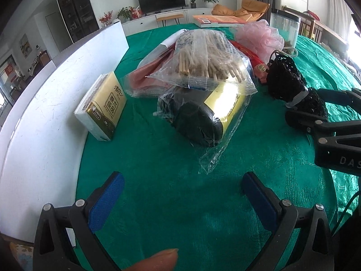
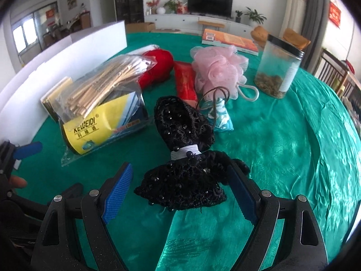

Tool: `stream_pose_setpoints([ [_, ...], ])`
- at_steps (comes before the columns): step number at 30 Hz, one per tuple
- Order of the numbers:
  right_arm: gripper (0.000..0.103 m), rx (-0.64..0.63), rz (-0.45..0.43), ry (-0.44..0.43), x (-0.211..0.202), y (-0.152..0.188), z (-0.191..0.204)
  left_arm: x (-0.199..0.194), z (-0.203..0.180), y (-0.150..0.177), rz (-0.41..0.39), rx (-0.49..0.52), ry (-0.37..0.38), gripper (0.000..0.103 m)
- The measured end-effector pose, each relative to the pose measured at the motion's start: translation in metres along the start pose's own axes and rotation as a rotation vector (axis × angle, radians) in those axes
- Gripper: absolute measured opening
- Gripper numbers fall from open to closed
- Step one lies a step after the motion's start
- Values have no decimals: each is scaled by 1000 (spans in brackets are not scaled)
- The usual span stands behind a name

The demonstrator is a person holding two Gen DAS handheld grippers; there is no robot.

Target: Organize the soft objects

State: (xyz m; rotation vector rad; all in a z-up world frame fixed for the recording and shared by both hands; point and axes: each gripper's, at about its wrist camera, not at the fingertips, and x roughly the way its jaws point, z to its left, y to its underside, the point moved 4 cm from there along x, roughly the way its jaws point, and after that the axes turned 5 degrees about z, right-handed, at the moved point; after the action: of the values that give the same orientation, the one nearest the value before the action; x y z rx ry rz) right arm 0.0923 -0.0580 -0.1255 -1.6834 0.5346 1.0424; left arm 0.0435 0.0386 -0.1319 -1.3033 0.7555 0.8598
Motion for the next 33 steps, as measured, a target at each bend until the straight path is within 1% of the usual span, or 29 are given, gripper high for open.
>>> stream_pose_setpoints([
  [2,87,7,6,41,4,-1,-7,1,0,-1,0,-2,3,103],
  [3,87,49,14,66,6,-1,-17,2,0,-3,1,-3,5,103],
  [4,87,112,29,98,6,0,-33,3,1,-4,1,-5,6,103],
  [6,87,258,66,130,10,10,-71,5,1,-8,2,-9,9,103],
  [8,87,381,82,162,9,22,-105,8,1,-13,3,-18,14,103],
  [11,87,467,80,206,2,31,-132,14,3,-20,3,-50,32,103],
  [14,87,484,77,207,0,32,-134,21,5,-28,10,-78,54,103],
  [17,87,467,104,195,7,33,-126,26,3,-38,7,-63,54,103],
  [21,87,468,88,186,10,31,-126,36,-1,-57,-20,-37,56,103],
  [26,88,461,60,187,9,33,-128,55,-1,-82,-9,-50,113,103],
  [27,88,460,55,188,9,33,-128,57,-1,-87,-11,-46,114,103],
  [33,90,467,39,198,10,34,-129,61,-3,-92,-19,-41,121,103],
])
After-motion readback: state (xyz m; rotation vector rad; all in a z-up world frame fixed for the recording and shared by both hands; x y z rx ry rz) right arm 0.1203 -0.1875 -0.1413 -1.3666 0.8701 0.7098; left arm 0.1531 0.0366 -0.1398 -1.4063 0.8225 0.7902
